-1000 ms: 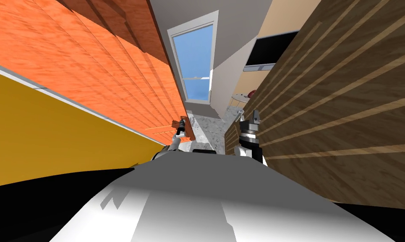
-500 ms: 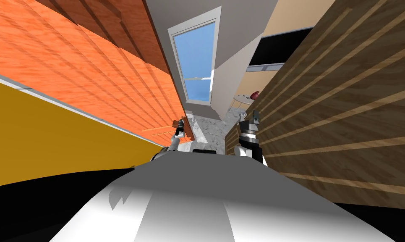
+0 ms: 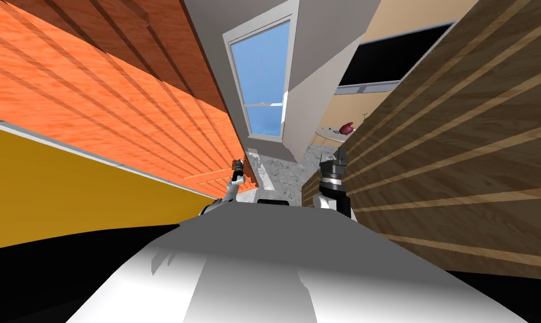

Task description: Push the door open

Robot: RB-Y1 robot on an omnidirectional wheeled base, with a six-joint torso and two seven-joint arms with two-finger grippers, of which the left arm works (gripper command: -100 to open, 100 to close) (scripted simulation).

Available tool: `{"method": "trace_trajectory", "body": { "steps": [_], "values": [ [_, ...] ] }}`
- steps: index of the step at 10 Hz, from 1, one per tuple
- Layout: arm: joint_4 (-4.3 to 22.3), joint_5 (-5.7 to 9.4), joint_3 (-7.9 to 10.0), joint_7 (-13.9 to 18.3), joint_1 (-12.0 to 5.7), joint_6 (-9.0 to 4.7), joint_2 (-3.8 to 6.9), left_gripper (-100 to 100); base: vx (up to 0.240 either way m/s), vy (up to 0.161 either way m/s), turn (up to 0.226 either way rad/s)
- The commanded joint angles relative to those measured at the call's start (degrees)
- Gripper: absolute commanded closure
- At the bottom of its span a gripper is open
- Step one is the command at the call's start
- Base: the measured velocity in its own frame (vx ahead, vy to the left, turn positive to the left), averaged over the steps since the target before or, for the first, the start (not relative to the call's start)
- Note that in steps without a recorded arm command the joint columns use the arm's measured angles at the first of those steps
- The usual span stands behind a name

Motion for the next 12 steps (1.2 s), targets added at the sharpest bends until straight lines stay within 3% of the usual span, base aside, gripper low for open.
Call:
{"method": "trace_trajectory", "body": {
  "steps": [1,6,7,12],
  "values": [
    [-0.16,0.25,1.18,-0.41,-0.11,0.02,0.35,100,0.186,-0.074,0.068],
    [0.18,0.9,3.93,-1.13,0.01,-0.14,1.04,100,0.195,-0.075,0.067],
    [0.35,0.84,3.75,-1.04,0.27,-0.03,1.1,100,0.091,-0.02,0.048],
    [0.41,1.63,7.04,-1.89,0.6,-0.2,1.93,100,0.198,-0.014,0.049]
  ]
}}
